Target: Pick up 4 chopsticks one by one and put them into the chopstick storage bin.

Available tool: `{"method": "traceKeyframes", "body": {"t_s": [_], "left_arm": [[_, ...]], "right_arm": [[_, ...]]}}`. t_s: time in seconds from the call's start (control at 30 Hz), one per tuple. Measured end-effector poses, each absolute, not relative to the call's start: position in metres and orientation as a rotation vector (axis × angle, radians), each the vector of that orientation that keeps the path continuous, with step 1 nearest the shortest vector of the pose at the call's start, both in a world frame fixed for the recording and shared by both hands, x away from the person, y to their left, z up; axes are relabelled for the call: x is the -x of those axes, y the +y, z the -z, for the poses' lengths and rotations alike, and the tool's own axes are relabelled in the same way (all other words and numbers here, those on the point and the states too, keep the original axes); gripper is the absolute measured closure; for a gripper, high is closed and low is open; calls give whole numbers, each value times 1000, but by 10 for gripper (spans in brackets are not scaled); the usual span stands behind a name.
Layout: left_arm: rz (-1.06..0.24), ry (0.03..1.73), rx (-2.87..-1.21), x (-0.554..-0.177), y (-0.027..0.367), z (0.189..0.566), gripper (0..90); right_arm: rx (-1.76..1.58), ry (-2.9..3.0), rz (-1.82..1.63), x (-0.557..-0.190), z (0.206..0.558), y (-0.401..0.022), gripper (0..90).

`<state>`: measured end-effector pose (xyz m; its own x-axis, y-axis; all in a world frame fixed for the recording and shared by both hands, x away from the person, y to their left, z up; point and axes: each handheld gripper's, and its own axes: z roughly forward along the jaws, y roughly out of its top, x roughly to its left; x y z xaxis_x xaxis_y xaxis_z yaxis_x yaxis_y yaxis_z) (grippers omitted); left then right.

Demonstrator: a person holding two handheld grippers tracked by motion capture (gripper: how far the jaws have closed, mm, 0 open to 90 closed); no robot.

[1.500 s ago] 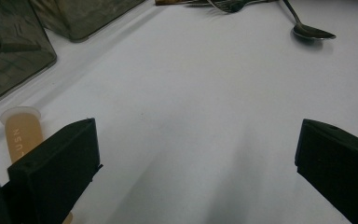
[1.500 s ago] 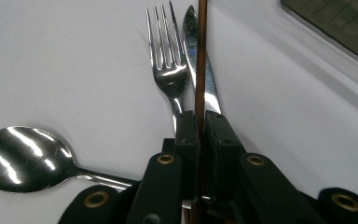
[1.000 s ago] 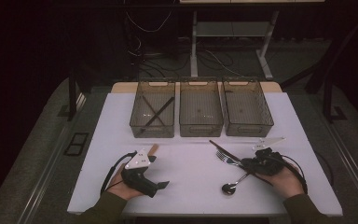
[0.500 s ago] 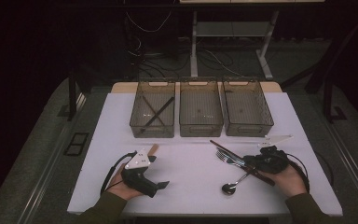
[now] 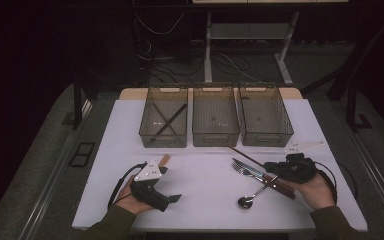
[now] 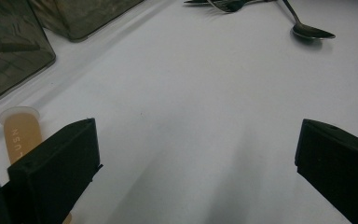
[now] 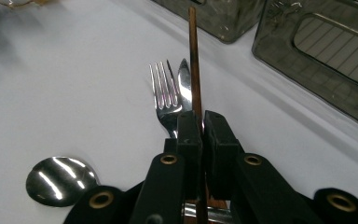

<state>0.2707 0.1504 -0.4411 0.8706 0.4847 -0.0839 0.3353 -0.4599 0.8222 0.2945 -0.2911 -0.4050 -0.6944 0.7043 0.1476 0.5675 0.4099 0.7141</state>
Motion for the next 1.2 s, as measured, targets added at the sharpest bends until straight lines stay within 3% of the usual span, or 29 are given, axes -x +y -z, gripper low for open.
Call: {"method": "traceKeyframes", "body": {"t_s": [1.2], "left_arm": [[-177, 598, -2074, -272, 152, 441, 0]], "right_arm": [[-1074, 2424, -1302, -329, 361, -244, 857]]}}
